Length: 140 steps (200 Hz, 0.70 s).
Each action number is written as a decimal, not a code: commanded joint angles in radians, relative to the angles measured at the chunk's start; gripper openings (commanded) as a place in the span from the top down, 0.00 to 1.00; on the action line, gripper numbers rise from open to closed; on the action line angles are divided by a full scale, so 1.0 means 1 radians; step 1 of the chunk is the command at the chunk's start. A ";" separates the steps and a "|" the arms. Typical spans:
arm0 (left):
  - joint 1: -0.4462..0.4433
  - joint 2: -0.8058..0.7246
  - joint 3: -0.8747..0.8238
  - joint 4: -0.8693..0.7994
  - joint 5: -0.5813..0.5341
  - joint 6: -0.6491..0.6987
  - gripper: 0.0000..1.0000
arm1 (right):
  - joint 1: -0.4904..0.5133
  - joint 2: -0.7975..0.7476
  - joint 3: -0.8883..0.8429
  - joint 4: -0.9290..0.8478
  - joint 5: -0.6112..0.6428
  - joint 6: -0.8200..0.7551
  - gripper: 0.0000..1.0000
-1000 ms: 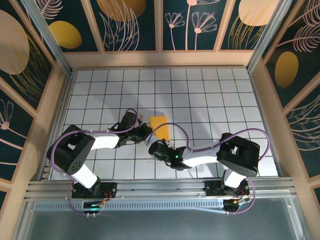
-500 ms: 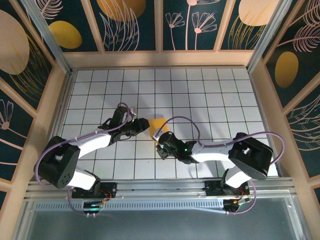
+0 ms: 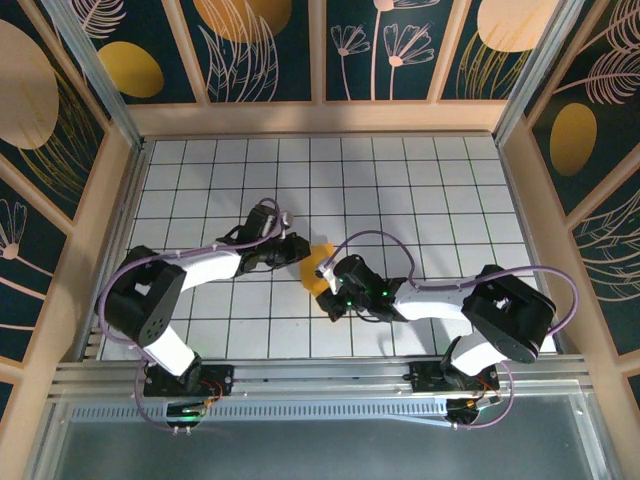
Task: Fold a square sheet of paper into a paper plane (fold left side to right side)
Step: Third fold the triangle at the center of the table.
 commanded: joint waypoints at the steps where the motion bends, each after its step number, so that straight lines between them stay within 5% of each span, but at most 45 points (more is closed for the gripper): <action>1: -0.023 0.074 0.051 -0.039 0.015 0.046 0.85 | -0.011 -0.004 -0.017 0.036 -0.039 0.023 1.00; 140: -0.049 0.215 0.070 -0.097 -0.067 0.111 0.95 | -0.070 0.001 -0.016 -0.002 -0.058 0.081 1.00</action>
